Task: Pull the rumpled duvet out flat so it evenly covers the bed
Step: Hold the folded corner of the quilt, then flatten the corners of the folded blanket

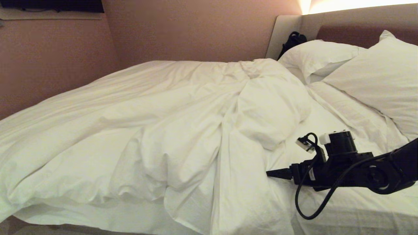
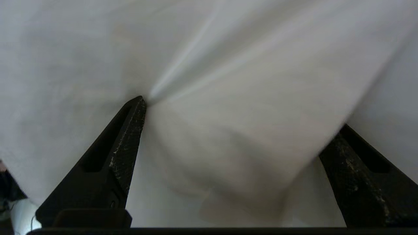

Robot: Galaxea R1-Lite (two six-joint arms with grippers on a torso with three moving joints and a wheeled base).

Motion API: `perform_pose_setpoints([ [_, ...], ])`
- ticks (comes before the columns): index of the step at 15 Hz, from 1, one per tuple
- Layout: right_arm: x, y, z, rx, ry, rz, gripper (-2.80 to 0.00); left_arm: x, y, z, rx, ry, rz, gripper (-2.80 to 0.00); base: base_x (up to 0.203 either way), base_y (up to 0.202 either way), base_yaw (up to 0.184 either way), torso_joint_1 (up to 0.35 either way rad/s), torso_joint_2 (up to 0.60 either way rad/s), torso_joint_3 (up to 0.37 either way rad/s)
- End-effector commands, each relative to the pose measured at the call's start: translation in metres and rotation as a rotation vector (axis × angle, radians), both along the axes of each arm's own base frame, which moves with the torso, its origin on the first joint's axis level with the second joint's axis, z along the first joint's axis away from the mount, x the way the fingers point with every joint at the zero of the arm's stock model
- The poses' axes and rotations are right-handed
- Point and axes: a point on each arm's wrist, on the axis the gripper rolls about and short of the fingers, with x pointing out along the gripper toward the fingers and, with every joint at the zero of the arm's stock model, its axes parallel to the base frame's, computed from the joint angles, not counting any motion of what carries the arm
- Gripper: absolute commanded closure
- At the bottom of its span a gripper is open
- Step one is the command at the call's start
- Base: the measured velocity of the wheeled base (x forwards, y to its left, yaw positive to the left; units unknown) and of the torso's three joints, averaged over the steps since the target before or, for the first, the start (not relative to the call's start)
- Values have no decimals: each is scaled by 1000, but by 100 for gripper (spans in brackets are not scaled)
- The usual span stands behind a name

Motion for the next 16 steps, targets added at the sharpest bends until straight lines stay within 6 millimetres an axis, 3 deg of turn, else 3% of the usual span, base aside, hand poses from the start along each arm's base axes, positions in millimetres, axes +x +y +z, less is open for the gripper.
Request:
perform_pose_setpoints([
  [1, -3, 4, 1, 6, 3, 17, -280, 0, 0, 0, -1, 1, 1, 0, 0, 0, 0, 0, 0, 0],
  [4, -10, 12, 4, 9, 0, 47, -280, 0, 0, 0, -1, 1, 1, 0, 0, 0, 0, 0, 0, 0],
  [5, -13, 13, 5, 10, -2, 52, 0, 0, 0, 0, -1, 1, 1, 0, 0, 0, 0, 0, 0, 0],
  [12, -13, 15, 7, 11, -8, 58, 0, 0, 0, 0, -1, 1, 1, 0, 0, 0, 0, 0, 0, 0],
  [16, -19, 12, 27, 26, -73, 51, 0, 0, 0, 0, -1, 1, 1, 0, 0, 0, 0, 0, 0, 0],
])
